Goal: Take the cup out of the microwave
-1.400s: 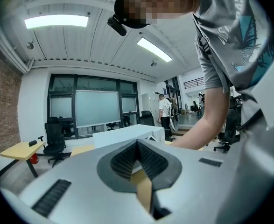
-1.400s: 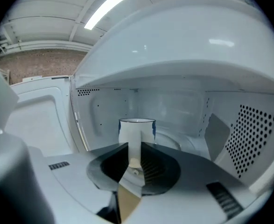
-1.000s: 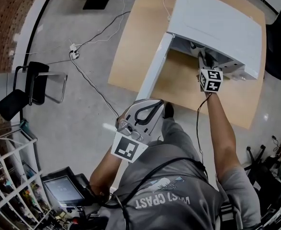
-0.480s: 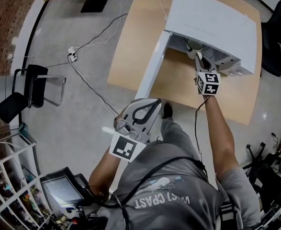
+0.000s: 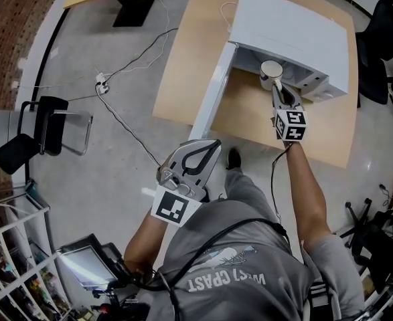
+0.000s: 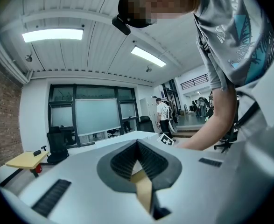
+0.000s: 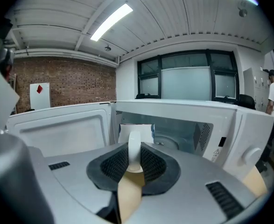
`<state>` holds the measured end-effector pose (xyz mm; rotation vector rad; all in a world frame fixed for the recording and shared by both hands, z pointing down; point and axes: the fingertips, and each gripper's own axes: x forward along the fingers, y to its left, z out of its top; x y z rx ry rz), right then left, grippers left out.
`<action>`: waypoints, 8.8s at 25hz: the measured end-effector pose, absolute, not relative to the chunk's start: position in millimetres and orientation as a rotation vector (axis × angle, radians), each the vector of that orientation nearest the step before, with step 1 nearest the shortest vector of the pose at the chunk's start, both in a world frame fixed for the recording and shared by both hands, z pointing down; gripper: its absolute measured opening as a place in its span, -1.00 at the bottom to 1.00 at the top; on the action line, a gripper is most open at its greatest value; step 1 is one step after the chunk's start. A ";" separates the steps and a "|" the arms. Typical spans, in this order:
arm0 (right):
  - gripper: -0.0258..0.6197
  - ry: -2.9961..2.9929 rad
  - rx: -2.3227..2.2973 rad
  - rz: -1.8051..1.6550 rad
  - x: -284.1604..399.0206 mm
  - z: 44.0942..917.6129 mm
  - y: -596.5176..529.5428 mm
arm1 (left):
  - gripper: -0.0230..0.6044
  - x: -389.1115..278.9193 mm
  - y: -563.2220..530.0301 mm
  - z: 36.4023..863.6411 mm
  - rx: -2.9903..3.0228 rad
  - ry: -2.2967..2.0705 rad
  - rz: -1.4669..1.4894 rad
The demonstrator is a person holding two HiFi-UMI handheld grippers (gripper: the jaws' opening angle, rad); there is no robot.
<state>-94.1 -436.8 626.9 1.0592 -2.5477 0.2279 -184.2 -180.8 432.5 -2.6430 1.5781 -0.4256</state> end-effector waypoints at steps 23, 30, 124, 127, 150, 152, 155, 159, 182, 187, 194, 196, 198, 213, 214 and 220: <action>-0.71 -2.753 1.196 0.031 -83.9 420.2 -202.0 | -0.84 -222.4 19.4 360.5 -2.458 1.444 -0.339; -0.72 -2.831 1.262 0.074 -63.3 360.9 -130.4 | -0.84 -212.5 54.3 343.5 -2.445 1.319 -0.262; -0.72 -2.722 1.646 0.175 279.8 435.2 -284.5 | -0.84 -4.7 -137.4 375.5 -2.731 1.419 -0.125; -0.72 -2.718 1.630 0.183 287.0 451.2 -311.5 | -0.84 0.8 -152.0 387.5 -2.727 1.428 -0.189; -0.72 -2.553 1.552 0.417 306.3 627.1 -487.6 | -0.84 18.1 -249.0 449.7 -2.785 1.568 -0.386; -0.72 -2.533 1.541 0.437 306.1 644.4 -498.1 | -0.84 20.8 -253.8 455.4 -2.793 1.574 -0.403; -0.72 -2.507 1.530 0.460 307.3 669.8 -512.5 | -0.84 25.3 -259.2 464.3 -2.804 1.580 -0.423; -0.72 -2.478 1.528 0.483 307.7 698.5 -527.0 | -0.84 23.8 -262.7 476.0 -2.810 1.596 -0.472; -0.72 -2.450 1.577 0.399 305.3 751.3 -548.2 | -0.84 42.7 -285.1 507.9 -2.877 1.593 -0.436; -0.71 -2.410 1.578 0.397 306.0 758.9 -537.5 | -0.84 35.0 -284.6 505.7 -2.880 1.593 -0.409; -0.71 -2.336 1.594 0.412 305.4 760.7 -524.1 | -0.84 20.2 -275.2 499.4 -2.892 1.615 -0.368; -0.71 -2.313 1.599 0.423 304.1 760.6 -518.9 | -0.84 13.8 -270.1 495.5 -2.897 1.631 -0.352; -0.71 -2.297 1.590 0.441 300.0 763.4 -515.1 | -0.84 7.6 -264.3 493.0 -2.897 1.643 -0.349; -0.71 -2.175 1.454 0.643 297.4 782.3 -494.9 | -0.84 -15.8 -219.7 483.4 -2.858 1.612 -0.409; -0.71 -2.172 1.450 0.659 296.6 781.2 -493.6 | -0.84 -17.4 -216.4 481.6 -2.855 1.610 -0.413; -0.70 -2.171 1.445 0.703 292.9 773.1 -483.3 | -0.84 -29.9 -197.5 468.1 -2.836 1.631 -0.381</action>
